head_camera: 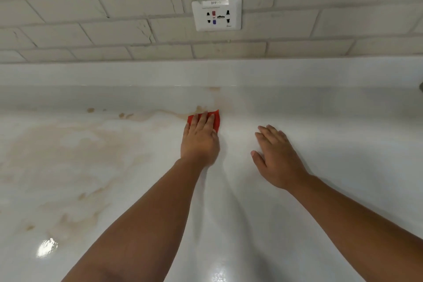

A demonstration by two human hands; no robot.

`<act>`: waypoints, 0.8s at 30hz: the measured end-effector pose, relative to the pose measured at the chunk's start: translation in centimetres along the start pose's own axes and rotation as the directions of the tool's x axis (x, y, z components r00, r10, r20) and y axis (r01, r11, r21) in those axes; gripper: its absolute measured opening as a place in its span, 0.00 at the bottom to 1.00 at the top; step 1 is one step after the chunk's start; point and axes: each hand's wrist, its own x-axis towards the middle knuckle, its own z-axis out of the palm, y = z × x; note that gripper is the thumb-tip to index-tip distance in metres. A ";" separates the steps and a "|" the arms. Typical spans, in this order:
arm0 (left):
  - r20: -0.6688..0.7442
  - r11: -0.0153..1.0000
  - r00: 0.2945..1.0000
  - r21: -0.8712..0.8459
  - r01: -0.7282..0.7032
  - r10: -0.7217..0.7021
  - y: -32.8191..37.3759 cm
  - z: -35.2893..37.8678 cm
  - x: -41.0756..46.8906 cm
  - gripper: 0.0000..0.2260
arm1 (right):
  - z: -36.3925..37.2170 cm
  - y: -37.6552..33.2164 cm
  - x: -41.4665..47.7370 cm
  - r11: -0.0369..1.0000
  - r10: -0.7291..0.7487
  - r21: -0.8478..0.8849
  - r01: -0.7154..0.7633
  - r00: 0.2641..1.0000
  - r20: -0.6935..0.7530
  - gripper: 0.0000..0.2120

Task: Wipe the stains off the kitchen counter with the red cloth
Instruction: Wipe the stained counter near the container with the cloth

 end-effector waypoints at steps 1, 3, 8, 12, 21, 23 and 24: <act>-0.008 1.000 1.000 0.006 0.024 -0.024 -1.7 -0.4 0.2 0.25 | 0.2 -0.4 0.6 1.000 0.000 0.004 0.000 1.000 0.000 0.29; -0.032 0.998 0.998 0.017 0.061 -0.060 -4.8 -1.3 0.2 0.25 | 0.4 -1.1 1.6 1.000 0.003 0.005 -0.003 1.000 -0.006 0.30; -0.071 0.987 0.987 0.063 0.146 -0.142 -12.3 -3.1 0.9 0.27 | 0.4 -2.5 4.4 0.999 0.029 -0.021 -0.029 1.000 -0.012 0.30; -0.031 0.969 0.969 0.042 0.245 -0.244 -13.5 -3.5 3.7 0.27 | 0.6 -2.4 6.1 0.995 0.093 -0.041 -0.094 0.996 -0.018 0.32; 0.071 0.990 0.987 -0.004 -0.143 0.143 -4.5 -1.3 8.0 0.25 | 0.5 -1.3 6.7 0.978 0.193 -0.063 -0.196 0.980 -0.054 0.34; 0.086 0.956 0.952 -0.038 -0.292 0.294 -3.5 -0.7 7.0 0.25 | 0.4 -1.2 6.7 0.975 0.207 -0.068 -0.210 0.977 -0.050 0.35; 0.091 0.930 0.925 -0.050 -0.365 0.368 -3.7 -0.6 6.3 0.25 | 0.5 -1.2 6.7 0.975 0.208 -0.075 -0.211 0.977 -0.048 0.35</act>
